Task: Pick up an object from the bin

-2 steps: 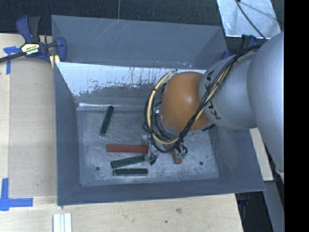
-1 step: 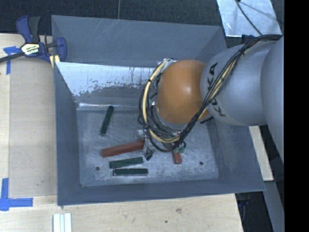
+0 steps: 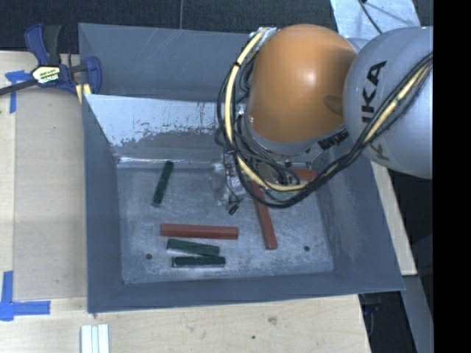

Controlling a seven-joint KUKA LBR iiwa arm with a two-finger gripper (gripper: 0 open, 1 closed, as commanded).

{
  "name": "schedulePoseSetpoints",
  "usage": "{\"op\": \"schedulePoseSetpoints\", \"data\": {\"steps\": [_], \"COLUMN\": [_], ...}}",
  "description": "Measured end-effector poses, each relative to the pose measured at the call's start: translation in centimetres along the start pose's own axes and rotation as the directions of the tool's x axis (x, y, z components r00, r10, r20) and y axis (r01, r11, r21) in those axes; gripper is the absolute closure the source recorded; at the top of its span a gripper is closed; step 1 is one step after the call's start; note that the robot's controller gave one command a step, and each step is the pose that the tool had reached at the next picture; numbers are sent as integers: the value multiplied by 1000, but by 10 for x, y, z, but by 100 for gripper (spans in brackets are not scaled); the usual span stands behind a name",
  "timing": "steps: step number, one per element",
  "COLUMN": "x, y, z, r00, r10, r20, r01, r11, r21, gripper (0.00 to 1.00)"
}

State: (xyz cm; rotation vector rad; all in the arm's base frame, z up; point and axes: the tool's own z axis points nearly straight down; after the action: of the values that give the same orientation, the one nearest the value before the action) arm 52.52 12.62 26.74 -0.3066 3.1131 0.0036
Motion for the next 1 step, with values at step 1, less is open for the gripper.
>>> {"op": "schedulePoseSetpoints", "data": {"steps": [1], "x": [32], "y": [33], "z": [95], "r00": [990], "r10": [-137], "r20": [-19], "r01": [137], "r11": [991], "r21": [-2], "gripper": [100]}}
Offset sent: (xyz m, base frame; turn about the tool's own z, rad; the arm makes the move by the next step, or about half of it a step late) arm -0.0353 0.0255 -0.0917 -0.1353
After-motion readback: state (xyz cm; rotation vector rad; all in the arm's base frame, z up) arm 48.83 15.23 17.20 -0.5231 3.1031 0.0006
